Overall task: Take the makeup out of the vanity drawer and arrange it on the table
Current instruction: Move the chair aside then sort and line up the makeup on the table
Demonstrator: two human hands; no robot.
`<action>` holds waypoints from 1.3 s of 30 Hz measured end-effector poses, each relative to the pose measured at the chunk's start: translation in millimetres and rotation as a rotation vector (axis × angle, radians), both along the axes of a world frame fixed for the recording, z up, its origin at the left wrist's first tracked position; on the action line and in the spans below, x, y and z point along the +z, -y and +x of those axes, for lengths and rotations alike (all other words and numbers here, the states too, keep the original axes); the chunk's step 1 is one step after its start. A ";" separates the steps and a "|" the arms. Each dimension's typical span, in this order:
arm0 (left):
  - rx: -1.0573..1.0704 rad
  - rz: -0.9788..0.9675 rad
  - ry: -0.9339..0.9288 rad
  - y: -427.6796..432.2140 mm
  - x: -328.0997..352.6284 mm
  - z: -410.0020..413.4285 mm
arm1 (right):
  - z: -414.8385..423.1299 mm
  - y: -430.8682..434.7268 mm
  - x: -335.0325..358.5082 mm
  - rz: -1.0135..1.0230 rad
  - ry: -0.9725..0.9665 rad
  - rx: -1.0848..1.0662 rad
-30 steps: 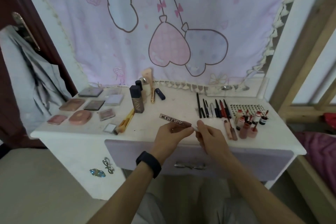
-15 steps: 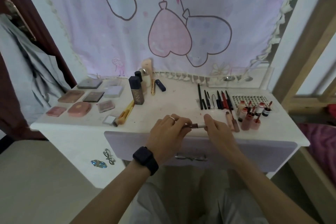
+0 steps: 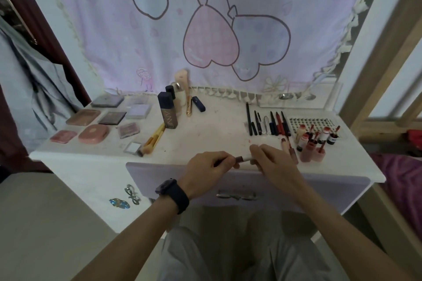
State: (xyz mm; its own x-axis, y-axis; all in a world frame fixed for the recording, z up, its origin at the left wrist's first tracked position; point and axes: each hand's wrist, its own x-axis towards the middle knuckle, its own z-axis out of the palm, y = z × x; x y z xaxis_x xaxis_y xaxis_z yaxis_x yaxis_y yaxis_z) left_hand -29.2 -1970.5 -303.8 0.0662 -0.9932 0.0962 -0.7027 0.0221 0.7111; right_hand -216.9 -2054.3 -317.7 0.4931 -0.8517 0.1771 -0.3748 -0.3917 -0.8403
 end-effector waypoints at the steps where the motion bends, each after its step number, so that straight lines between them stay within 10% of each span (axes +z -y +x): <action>1: -0.003 0.007 0.027 -0.8 -1.9 1.8 | -2.2 -0.2 1.2 0.032 -0.008 0.042; 39: 0.014 -0.011 0.059 -2.2 -2.7 16.4 | -5.3 10.1 9.8 0.218 0.104 0.149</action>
